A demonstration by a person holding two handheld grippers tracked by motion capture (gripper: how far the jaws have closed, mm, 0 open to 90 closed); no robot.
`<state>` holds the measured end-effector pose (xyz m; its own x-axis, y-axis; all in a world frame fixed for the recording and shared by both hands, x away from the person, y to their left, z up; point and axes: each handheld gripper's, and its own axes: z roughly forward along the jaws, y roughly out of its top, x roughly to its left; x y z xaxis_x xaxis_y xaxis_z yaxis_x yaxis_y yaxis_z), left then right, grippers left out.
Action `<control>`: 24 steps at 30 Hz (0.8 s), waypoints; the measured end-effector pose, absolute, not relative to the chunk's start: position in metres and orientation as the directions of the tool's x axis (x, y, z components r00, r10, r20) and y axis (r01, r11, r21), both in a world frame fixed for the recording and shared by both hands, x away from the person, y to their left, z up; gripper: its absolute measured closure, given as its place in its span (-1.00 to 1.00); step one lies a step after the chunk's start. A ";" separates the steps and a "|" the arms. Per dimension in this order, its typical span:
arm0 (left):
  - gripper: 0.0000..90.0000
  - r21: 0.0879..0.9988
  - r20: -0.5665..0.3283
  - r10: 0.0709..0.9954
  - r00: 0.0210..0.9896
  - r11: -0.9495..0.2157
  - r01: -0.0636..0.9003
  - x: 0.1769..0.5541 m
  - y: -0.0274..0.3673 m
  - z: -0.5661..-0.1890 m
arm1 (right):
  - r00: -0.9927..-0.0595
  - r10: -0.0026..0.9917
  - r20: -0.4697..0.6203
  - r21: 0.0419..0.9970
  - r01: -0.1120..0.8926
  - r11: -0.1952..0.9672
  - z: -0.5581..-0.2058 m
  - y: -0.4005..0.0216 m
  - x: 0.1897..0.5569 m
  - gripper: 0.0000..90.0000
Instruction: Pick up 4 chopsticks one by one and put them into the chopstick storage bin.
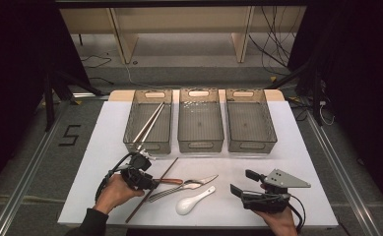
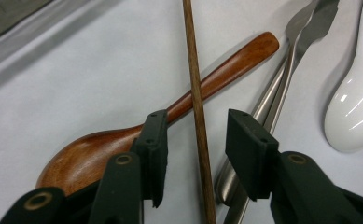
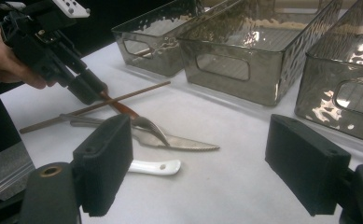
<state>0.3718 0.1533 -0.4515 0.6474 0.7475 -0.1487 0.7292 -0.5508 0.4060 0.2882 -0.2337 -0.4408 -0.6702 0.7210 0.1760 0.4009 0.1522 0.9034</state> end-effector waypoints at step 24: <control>0.75 0.361 -0.100 0.736 0.670 -0.601 0.714 0.369 0.146 -0.466 | -0.670 0.721 0.174 0.903 0.401 0.154 -0.441 -0.234 0.288 -0.47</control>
